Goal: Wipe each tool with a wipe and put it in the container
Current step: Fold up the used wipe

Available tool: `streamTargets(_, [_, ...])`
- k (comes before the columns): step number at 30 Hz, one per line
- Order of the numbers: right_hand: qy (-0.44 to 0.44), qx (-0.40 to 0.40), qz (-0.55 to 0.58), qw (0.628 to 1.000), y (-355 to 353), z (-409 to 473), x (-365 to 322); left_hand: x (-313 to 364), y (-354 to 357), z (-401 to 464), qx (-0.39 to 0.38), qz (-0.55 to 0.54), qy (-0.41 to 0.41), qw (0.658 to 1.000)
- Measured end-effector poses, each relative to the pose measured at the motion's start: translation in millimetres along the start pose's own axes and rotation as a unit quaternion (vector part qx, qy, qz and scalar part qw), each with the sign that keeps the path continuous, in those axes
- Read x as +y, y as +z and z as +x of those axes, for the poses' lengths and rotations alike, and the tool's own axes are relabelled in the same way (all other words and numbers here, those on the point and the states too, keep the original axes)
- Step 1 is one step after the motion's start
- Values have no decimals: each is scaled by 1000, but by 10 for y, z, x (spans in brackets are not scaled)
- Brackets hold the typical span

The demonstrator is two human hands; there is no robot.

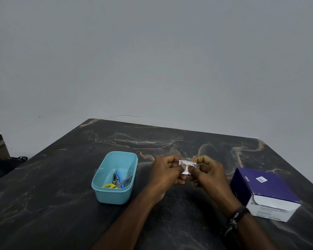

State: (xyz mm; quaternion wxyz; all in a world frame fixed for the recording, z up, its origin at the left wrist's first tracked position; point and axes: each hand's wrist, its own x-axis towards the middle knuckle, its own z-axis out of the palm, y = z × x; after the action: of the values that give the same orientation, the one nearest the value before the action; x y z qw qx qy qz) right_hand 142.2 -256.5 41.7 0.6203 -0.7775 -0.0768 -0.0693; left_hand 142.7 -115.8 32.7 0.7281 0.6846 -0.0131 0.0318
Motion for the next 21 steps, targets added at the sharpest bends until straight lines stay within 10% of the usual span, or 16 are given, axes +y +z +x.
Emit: streamTargets(21, [-20,50,2,999,40,-11,-56,39,68,-10,62,-17,34,997])
